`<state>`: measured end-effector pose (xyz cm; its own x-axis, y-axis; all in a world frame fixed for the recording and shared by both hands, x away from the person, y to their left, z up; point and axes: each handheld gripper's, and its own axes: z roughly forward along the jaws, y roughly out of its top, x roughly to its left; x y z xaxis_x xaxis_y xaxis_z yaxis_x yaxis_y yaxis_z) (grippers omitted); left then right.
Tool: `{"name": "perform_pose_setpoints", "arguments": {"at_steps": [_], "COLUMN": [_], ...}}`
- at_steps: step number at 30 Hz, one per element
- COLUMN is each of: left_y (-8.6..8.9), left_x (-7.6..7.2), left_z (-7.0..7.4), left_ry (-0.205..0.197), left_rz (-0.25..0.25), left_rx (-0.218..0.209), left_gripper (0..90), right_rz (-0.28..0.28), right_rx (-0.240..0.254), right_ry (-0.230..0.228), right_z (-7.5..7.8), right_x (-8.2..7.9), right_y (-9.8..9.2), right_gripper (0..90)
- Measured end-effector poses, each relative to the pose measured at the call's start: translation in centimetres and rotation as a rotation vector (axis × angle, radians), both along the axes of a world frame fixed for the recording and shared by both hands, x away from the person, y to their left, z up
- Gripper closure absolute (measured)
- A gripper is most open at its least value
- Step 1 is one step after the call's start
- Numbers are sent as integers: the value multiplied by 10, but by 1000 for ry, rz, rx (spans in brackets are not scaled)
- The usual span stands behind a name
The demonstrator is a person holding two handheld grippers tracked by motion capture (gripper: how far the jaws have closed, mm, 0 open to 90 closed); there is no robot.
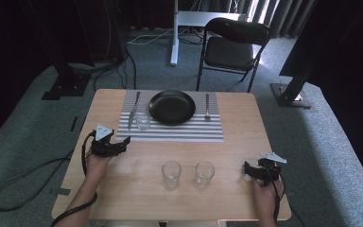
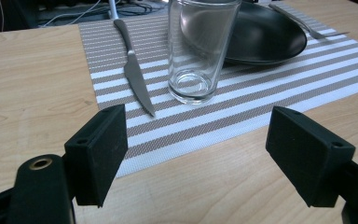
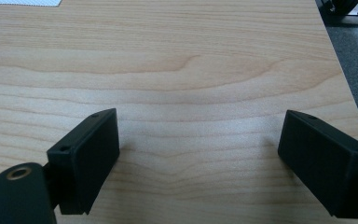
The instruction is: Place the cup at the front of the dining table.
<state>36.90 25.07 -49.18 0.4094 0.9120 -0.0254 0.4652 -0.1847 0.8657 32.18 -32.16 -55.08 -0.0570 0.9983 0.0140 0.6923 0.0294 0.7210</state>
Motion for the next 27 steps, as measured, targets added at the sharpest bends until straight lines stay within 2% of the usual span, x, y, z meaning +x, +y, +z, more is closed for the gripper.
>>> {"name": "perform_pose_setpoints", "arguments": {"at_steps": [9, 13, 20, 27], "left_y": [10, 12, 16, 24], "left_x": [-13, -18, -28, -40], "left_z": [-6, -8, -13, -14], "left_ry": [3, -5, 3, 4], "left_rz": [22, 33, 41, 61], "left_rx": [9, 21, 44, 44], "left_gripper": [215, 215, 215, 214], "right_rz": [0, 0, 0, 0], "right_rx": [0, 0, 0, 0], "right_ry": [0, 0, 0, 0], "right_z": [0, 0, 0, 0], "right_x": [0, 0, 0, 0], "right_y": [0, 0, 0, 0], "right_gripper": [120, 120, 120, 120]}}
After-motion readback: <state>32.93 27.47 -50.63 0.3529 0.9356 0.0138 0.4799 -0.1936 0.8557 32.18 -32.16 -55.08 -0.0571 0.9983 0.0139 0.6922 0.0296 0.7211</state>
